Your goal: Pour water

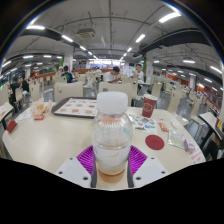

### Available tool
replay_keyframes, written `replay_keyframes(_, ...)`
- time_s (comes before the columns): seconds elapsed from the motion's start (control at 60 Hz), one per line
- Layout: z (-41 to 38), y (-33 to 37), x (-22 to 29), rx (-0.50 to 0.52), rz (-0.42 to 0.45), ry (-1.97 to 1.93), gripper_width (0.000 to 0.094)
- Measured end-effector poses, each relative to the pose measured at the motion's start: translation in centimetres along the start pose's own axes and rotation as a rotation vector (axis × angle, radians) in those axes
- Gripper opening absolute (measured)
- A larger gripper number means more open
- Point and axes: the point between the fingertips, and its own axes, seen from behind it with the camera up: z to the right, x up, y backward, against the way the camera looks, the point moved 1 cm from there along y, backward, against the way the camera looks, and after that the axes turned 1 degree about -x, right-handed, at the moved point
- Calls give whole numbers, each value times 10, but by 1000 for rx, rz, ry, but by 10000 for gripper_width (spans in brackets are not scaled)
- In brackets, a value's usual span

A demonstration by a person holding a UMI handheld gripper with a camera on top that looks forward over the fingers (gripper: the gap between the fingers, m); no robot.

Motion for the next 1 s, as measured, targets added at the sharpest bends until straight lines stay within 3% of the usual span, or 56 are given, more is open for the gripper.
replay_keyframes(0.15,-40,10,35,77,5,-72,405)
replay_keyframes(0.517,-141,-12,180,479,-10,-972,404)
replay_keyframes(0.783,-136,-75,184,625,-135,-1718,401)
replay_keyframes(1.0,-136,-99,164,635,-212,-1879,402)
